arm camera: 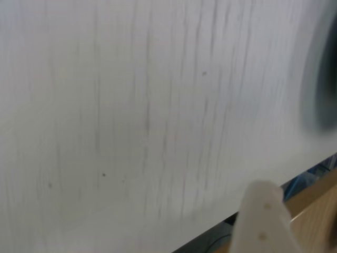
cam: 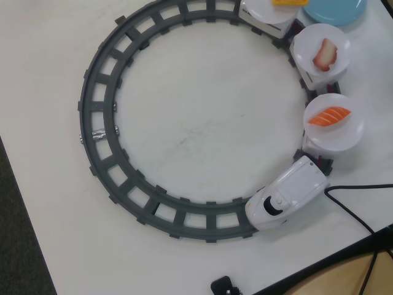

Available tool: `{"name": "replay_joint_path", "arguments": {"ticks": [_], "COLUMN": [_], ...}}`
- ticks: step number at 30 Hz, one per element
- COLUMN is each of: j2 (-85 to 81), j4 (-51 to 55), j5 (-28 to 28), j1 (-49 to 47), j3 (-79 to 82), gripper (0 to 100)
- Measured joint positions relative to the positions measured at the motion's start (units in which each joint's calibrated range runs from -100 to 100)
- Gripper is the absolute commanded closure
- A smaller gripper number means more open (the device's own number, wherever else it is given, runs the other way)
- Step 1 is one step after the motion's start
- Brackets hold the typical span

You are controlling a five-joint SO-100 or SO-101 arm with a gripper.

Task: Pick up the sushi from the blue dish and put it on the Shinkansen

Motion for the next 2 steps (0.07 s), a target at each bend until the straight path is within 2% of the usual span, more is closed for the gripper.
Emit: {"name": "replay_joint_path", "arguments": {"ticks": [2], "j2": [-0.51], "j4": [0.00], "j5": [0.00], "j1": [0.08], "j3": [0.09], "gripper": [73]}}
